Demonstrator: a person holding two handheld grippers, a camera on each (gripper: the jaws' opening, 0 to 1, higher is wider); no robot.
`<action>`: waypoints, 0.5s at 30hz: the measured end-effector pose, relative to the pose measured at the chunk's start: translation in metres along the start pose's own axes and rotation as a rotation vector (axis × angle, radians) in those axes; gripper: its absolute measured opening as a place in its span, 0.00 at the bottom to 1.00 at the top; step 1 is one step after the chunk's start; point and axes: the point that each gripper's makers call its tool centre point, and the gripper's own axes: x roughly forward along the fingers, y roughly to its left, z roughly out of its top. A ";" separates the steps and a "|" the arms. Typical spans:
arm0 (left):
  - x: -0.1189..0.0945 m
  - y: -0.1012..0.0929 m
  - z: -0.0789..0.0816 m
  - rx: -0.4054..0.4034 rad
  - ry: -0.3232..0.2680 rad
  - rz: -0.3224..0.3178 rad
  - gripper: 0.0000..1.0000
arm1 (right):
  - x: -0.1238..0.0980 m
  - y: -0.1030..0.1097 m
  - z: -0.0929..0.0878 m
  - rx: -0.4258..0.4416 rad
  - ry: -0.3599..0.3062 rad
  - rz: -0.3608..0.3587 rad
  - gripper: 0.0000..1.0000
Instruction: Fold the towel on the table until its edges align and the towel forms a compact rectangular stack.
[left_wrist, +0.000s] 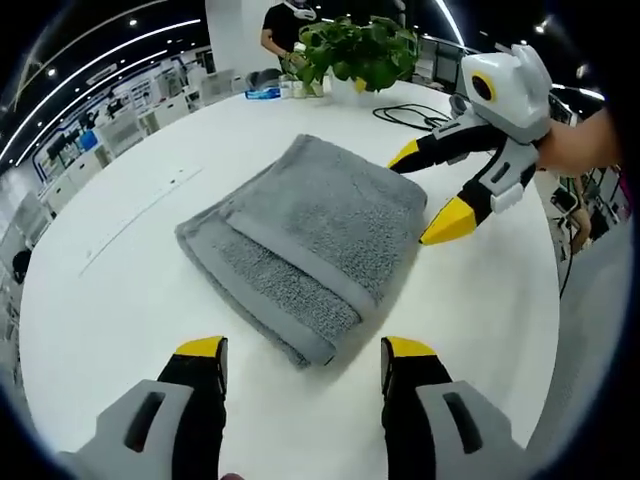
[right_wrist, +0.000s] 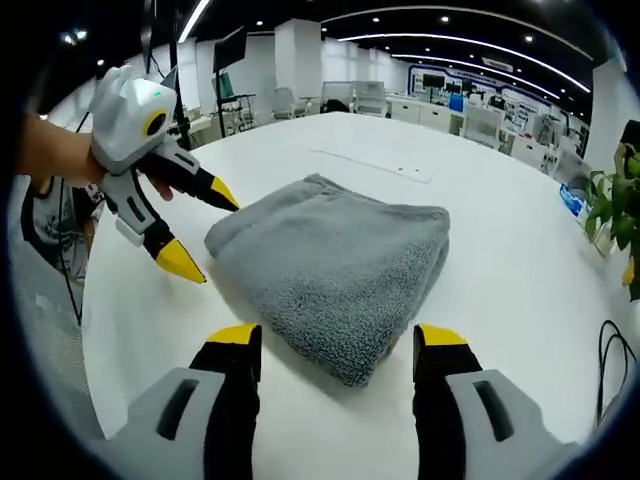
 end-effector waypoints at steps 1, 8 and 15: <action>-0.002 0.000 0.000 -0.003 -0.004 0.003 0.66 | -0.001 0.000 0.003 0.001 -0.011 -0.001 0.65; -0.022 -0.002 0.002 -0.006 -0.022 0.035 0.73 | -0.011 0.005 0.010 -0.009 -0.033 0.008 0.75; -0.041 -0.001 0.010 -0.069 -0.072 0.094 0.91 | -0.023 0.008 0.020 0.010 -0.073 0.005 0.96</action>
